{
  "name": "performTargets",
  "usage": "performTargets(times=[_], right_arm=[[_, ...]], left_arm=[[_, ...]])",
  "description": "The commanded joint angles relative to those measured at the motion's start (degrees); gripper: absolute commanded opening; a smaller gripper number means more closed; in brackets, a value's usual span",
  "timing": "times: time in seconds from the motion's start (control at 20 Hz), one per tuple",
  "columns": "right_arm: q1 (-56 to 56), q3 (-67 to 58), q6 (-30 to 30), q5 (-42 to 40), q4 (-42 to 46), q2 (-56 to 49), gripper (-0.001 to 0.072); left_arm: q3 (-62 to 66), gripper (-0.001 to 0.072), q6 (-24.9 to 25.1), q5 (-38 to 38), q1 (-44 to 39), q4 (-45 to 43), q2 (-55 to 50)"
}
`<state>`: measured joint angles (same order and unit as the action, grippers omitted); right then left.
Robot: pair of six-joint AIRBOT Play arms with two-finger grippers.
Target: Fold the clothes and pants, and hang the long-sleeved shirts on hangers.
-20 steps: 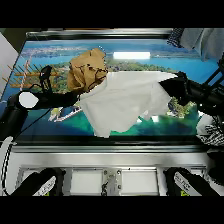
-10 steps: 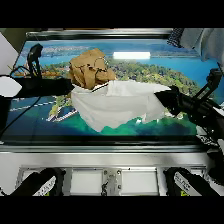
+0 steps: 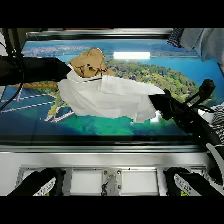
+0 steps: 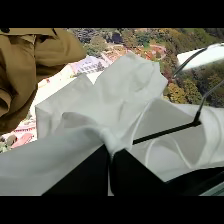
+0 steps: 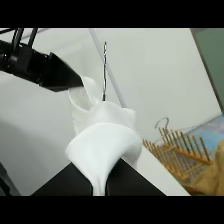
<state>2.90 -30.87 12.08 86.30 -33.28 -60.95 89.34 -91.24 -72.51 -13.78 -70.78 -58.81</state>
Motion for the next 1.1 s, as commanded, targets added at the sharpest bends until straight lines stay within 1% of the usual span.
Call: performTargets(times=[0.0, 0.15, 0.4, 0.6, 0.65, 0.7, 0.75, 0.9, 1.05], right_arm=[[-4.90, 0.17, 3.23, 0.07, -8.31, -0.31, 0.0010], [-7.87, 0.17, 3.21, 0.04, -8.79, -0.50, 0.0010], [-9.07, 0.17, 3.13, 0.04, -8.85, -1.97, 0.0010], [-9.09, 0.17, 3.13, 0.02, -8.83, -2.08, 0.0010], [-9.07, 0.17, 3.13, 0.02, -8.83, -2.08, 0.0011], [-9.07, 0.17, 3.13, 0.02, -8.83, -2.08, 0.0011], [-9.07, 0.17, 3.13, 0.02, -8.83, -2.08, 0.0011], [-9.07, 0.17, 3.13, 0.02, -8.83, -2.08, 0.0011], [-9.05, 0.17, 3.13, 0.09, -9.60, -2.05, 0.0011]], left_arm=[[1.60, 0.0017, -1.66, -5.35, -0.52, -1.66, -0.59], [1.62, 0.0017, -2.21, -6.82, -1.46, -1.16, -1.75], [1.64, 0.0017, -2.21, -3.45, -5.68, -1.25, -0.79], [1.66, 0.0020, -2.14, -2.69, -7.54, -1.25, 0.87], [1.66, 0.0223, -2.01, -2.67, -7.98, -1.25, 1.42], [1.66, 0.0511, -2.03, -2.62, -8.39, -1.25, 1.95], [1.66, 0.0616, -2.05, -2.27, -8.63, -1.22, 2.51], [1.66, 0.0616, -2.21, -1.84, -8.61, -1.33, 4.46], [1.66, 0.0616, -2.21, 0.61, -8.61, -1.77, 6.80]])
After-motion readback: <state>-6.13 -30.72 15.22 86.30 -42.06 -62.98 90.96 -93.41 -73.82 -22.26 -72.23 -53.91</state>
